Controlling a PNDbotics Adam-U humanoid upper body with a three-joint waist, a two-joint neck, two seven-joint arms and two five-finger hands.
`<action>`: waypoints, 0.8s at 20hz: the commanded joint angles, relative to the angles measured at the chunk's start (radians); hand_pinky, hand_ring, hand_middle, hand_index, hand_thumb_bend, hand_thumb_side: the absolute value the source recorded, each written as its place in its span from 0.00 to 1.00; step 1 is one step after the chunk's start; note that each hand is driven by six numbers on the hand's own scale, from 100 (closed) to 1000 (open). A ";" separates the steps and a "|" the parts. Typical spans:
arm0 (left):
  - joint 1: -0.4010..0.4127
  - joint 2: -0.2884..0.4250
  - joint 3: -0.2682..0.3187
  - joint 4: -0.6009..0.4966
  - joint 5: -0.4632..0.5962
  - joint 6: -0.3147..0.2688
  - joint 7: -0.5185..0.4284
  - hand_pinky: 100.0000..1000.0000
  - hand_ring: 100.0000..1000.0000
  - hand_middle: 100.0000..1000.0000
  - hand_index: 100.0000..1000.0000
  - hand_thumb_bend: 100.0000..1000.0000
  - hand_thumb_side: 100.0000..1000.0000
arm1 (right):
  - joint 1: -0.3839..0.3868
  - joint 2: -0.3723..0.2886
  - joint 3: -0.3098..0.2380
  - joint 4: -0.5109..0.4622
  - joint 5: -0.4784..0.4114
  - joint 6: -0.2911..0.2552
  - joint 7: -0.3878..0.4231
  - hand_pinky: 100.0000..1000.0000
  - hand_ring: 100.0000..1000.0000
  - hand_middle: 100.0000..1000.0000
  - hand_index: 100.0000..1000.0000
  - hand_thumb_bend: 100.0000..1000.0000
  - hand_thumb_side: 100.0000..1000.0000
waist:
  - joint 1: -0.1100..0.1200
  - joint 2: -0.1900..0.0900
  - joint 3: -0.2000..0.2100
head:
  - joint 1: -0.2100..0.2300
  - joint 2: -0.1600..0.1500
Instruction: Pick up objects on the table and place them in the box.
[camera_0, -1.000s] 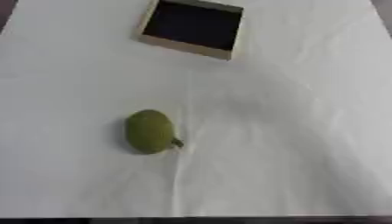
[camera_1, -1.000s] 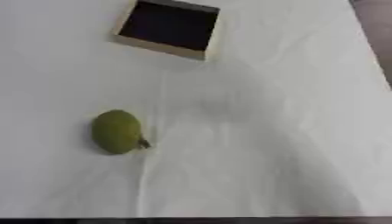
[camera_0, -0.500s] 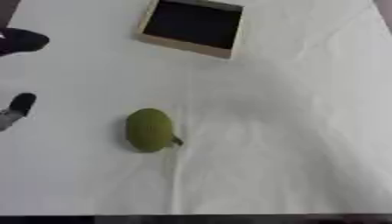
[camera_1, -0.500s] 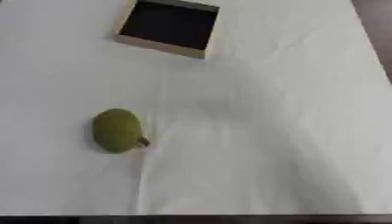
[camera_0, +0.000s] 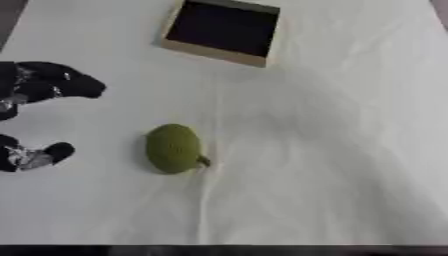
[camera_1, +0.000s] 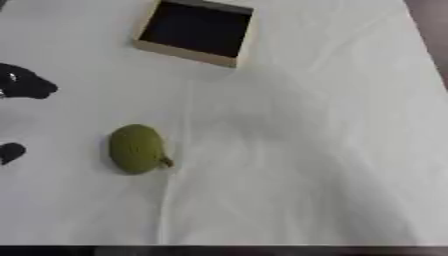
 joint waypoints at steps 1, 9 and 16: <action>-0.031 0.029 -0.012 -0.006 0.004 -0.016 -0.046 0.94 0.90 0.89 0.97 0.18 0.07 | -0.007 -0.026 0.000 -0.016 -0.006 -0.001 0.004 0.81 0.78 0.63 0.75 0.00 0.42 | 0.000 -0.023 0.000 | 0.001 0.002; -0.118 -0.034 -0.058 0.017 -0.025 0.042 -0.101 0.92 0.88 0.85 0.97 0.16 0.08 | -0.004 -0.022 0.004 -0.016 -0.007 0.003 0.010 0.81 0.78 0.63 0.75 0.00 0.42 | 0.002 -0.025 0.001 | -0.004 0.011; -0.199 -0.141 -0.098 0.064 -0.061 0.085 -0.189 0.86 0.88 0.85 0.98 0.15 0.06 | -0.002 -0.020 0.004 -0.016 -0.010 0.003 0.011 0.81 0.78 0.63 0.75 0.00 0.42 | -0.002 -0.028 0.001 | -0.009 0.017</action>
